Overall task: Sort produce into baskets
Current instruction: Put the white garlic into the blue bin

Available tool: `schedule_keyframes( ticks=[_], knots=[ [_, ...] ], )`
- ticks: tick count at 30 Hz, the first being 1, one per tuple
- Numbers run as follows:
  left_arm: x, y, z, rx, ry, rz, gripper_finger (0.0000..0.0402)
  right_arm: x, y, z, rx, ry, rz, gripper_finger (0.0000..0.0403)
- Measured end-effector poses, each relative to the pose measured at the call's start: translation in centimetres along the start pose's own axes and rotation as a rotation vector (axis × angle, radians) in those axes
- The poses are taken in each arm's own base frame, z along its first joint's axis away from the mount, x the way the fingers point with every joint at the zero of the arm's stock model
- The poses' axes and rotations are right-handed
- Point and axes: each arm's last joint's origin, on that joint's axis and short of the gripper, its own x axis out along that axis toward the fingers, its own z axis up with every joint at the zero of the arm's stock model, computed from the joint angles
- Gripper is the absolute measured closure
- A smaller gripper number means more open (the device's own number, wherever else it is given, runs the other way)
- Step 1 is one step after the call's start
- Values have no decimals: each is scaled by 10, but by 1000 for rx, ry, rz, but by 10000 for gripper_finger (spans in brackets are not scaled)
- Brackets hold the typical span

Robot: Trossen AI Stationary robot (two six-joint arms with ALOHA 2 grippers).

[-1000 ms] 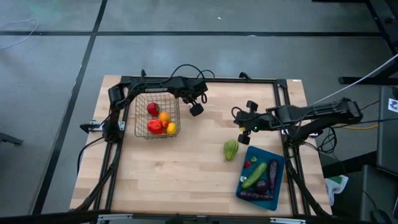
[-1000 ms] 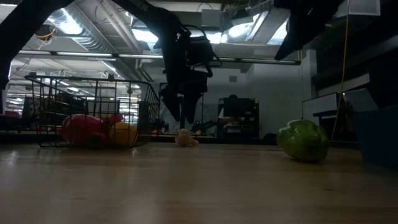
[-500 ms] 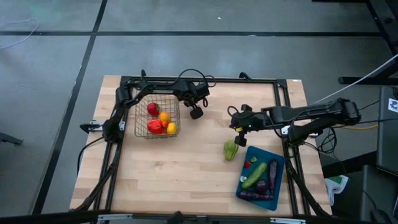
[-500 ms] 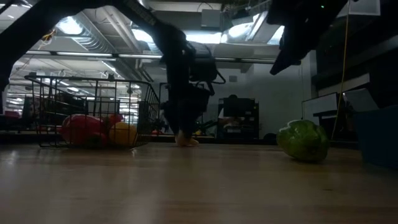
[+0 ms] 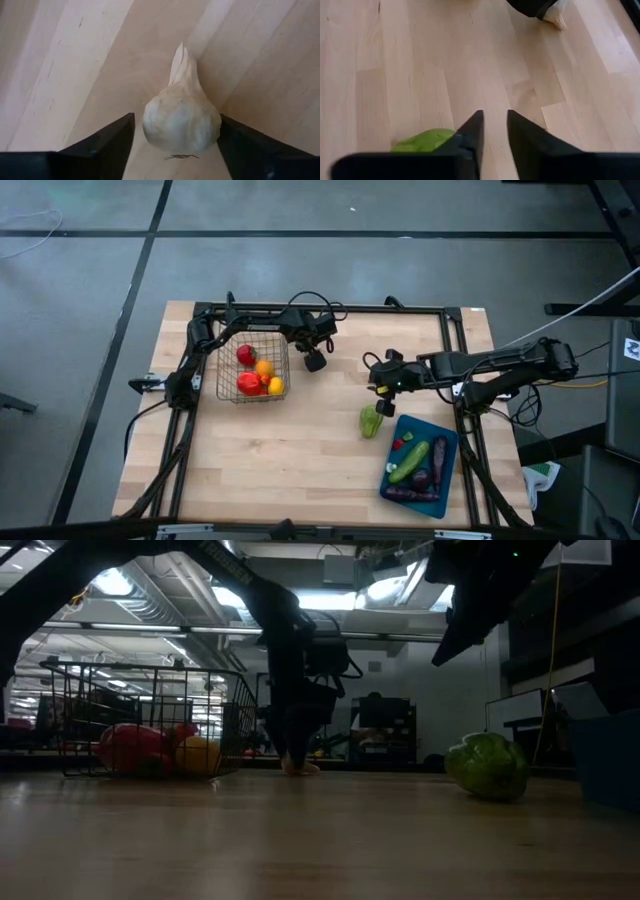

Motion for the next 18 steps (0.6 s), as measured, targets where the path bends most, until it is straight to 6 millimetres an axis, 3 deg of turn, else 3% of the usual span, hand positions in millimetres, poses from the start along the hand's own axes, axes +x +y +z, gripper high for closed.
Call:
schedule_keyframes(
  ticks=[6,12,18],
  knots=[
    [0,-1,0,2,1,-2,194,1,0,1,0,-5,-11,254],
    [-5,-3,-2,-50,19,-104,216,1,0,1,0,-6,-15,222],
    [-40,-4,4,-130,-34,-277,205,1,0,1,-8,-10,-18,208]
  ],
)
